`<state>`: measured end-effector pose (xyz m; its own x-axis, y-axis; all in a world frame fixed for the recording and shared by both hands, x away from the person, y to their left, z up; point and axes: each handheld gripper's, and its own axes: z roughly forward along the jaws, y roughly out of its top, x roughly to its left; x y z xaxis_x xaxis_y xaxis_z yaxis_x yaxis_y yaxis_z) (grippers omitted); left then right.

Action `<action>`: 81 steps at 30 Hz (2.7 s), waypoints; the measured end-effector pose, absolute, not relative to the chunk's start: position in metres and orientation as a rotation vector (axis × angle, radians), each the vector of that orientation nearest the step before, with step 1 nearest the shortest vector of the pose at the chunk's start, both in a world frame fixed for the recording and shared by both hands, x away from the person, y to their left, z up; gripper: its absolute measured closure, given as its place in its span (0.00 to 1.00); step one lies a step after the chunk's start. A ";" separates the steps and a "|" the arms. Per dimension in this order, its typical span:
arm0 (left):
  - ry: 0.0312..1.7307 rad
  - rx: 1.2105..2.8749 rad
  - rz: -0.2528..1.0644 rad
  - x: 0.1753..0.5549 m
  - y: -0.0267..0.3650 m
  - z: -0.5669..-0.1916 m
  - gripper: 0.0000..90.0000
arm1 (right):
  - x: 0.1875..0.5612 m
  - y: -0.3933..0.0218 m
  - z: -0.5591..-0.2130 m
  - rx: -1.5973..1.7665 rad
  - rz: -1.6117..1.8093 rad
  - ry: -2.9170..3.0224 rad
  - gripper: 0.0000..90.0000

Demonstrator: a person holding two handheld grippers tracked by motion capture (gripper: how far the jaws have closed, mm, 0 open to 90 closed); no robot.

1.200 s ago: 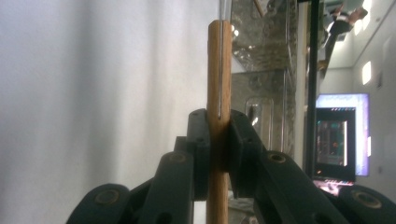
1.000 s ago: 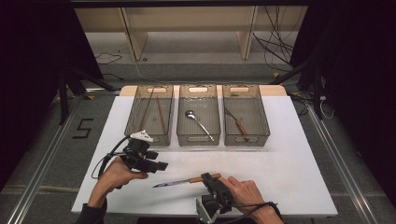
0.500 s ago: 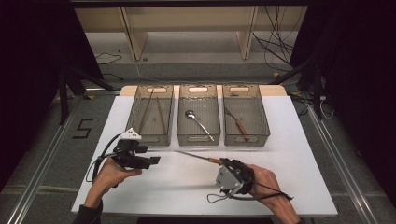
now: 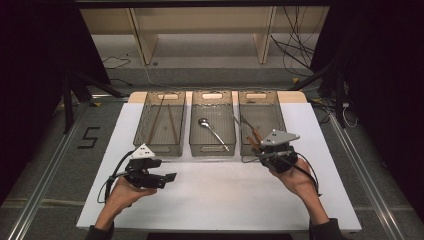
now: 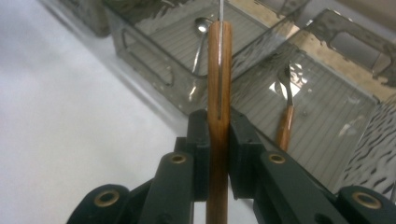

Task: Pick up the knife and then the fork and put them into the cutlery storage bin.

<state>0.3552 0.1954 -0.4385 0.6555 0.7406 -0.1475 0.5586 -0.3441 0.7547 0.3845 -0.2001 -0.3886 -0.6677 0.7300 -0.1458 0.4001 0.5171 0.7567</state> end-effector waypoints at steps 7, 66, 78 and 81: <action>0.979 2.046 0.294 0.350 0.190 -0.443 0.23 | 0.412 -0.211 -0.381 1.099 1.024 2.317 0.90; 0.964 1.952 0.320 0.337 0.187 -0.454 0.19 | 0.390 -0.210 -0.407 1.173 1.355 2.294 0.33; 0.958 1.945 0.311 0.334 0.188 -0.458 0.19 | 0.346 -0.215 -0.423 1.080 1.462 2.267 0.30; 0.955 1.943 0.313 0.333 0.188 -0.459 0.19 | 0.338 -0.217 -0.426 1.069 1.485 2.258 0.29</action>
<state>0.3328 0.1882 -0.4591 0.6672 0.7284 -0.1557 0.4953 -0.2777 0.8231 0.3385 -0.2174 -0.4263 -0.7057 0.6827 0.1893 0.4442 0.2182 0.8690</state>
